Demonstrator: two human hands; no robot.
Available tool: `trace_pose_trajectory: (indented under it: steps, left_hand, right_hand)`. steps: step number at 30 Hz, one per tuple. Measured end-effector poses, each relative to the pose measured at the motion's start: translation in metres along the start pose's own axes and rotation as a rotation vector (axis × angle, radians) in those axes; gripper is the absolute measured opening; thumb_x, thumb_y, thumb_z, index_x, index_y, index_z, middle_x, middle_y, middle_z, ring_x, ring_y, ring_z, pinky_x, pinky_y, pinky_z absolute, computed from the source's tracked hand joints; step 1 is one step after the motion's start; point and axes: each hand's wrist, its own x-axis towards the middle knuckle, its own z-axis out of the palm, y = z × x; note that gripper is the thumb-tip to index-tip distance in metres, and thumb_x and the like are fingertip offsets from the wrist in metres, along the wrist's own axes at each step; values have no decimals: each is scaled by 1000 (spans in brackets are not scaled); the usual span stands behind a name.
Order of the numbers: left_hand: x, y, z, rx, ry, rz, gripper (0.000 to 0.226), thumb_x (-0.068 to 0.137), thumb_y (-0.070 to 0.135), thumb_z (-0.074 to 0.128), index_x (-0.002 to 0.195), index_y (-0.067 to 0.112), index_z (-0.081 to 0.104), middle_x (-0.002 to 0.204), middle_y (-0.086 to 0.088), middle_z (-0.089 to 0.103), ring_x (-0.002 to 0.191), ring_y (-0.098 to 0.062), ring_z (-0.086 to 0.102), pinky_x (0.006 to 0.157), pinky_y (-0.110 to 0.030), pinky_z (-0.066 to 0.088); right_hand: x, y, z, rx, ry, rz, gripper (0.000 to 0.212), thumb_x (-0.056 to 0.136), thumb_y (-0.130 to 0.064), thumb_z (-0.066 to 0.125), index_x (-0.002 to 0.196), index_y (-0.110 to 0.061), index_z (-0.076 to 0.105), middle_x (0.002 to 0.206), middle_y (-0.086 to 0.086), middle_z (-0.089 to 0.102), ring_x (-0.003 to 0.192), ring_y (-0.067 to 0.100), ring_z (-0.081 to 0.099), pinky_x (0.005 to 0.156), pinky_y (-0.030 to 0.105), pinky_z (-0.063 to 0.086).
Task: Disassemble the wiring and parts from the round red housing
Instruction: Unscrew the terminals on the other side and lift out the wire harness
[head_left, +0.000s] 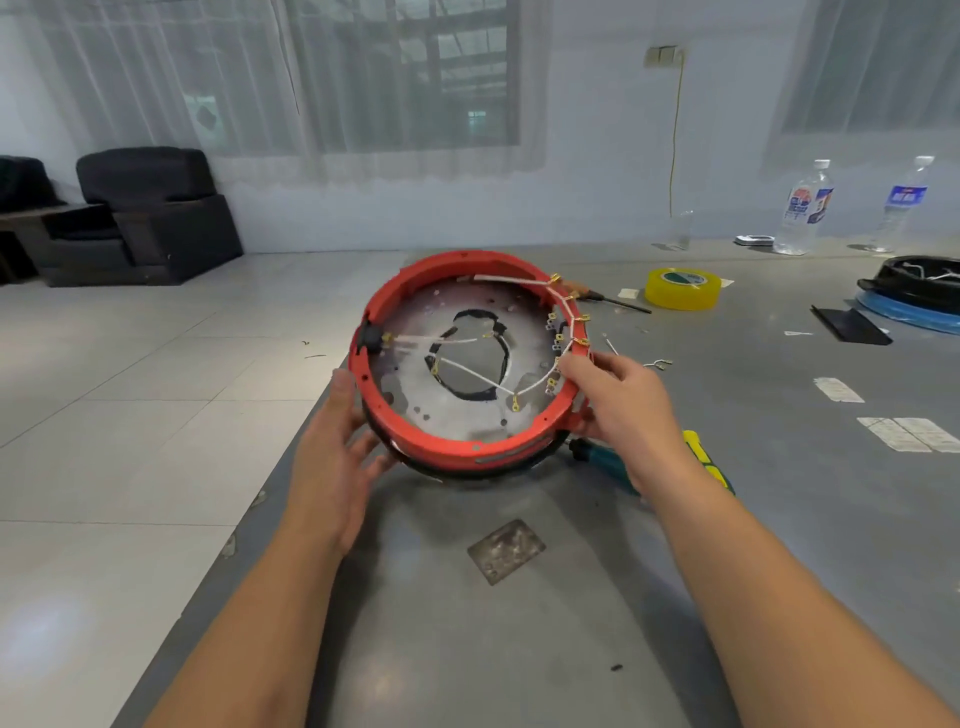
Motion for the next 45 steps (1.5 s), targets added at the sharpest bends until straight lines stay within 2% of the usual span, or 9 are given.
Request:
trace_pose_trajectory:
  steps: [8, 13, 16, 20, 26, 30, 36, 41, 45]
  left_hand:
    - [2, -1, -8, 173, -51, -137, 58, 79, 70, 72, 101, 17, 81, 100, -19, 80, 88, -37, 80, 66, -37, 64]
    - [2, -7, -5, 59, -31, -165, 48, 91, 55, 73, 104, 9, 73, 100, -29, 77, 92, -44, 78, 69, -40, 65]
    - [0, -8, -2, -6, -19, -159, 55, 72, 52, 81, 107, 9, 72, 96, -27, 76, 94, -44, 78, 71, -40, 65]
    - [-1, -15, 2, -98, -61, -187, 40, 96, 43, 69, 119, 10, 67, 111, -30, 75, 101, -43, 77, 74, -39, 65]
    - [-5, -19, 9, -24, -262, -293, 76, 82, 42, 78, 144, 6, 54, 126, -25, 73, 113, -39, 74, 83, -49, 64]
    - [-4, -17, 9, -59, -285, -297, 63, 75, 47, 89, 126, 12, 73, 129, -15, 73, 117, -40, 72, 90, -50, 63]
    - [0, -15, 6, -150, -161, -230, 27, 84, 35, 80, 97, 12, 84, 103, -13, 79, 94, -31, 78, 79, -42, 65]
    - [3, -16, 2, -210, -146, -257, 51, 91, 25, 77, 134, 4, 59, 122, -26, 73, 106, -37, 75, 85, -45, 65]
    - [8, -19, 0, -265, -110, -251, 32, 97, 16, 71, 124, 5, 57, 124, -29, 72, 106, -37, 76, 82, -42, 65]
  right_hand:
    - [-1, -2, -4, -121, 81, -60, 106, 52, -93, 68, 135, -29, 55, 118, -3, 74, 104, 17, 73, 91, 41, 60]
    - [-17, 1, 18, -203, -34, -76, 130, 54, -98, 59, 159, -30, 26, 161, -11, 38, 144, 11, 41, 115, 36, 36]
    - [-31, 13, 44, -88, -80, -28, 118, 56, -87, 72, 155, -33, 34, 147, -21, 51, 139, 7, 47, 117, 37, 35]
    - [-47, 24, 71, 168, -161, 114, 82, 60, -70, 81, 132, -41, 52, 126, -23, 68, 124, 8, 61, 107, 42, 47]
    - [-43, 25, 69, 332, -99, 94, 50, 89, -23, 76, 133, -31, 54, 121, -2, 73, 109, 20, 72, 83, 38, 62]
    - [-32, 19, 52, 296, -108, 89, 39, 86, -13, 72, 122, -24, 62, 110, 10, 76, 104, 28, 74, 82, 40, 63]
    - [-18, 22, 40, 119, -122, -33, 46, 63, -30, 75, 105, -49, 67, 104, -1, 78, 101, 26, 74, 94, 51, 58]
    - [-15, 20, 34, 36, -170, -71, 69, 64, -38, 81, 129, -47, 59, 120, -7, 73, 112, 23, 71, 99, 49, 56]
    - [-19, 12, 23, -134, -199, -174, 48, 80, -54, 77, 125, -52, 59, 121, -37, 64, 114, -11, 62, 92, 17, 53]
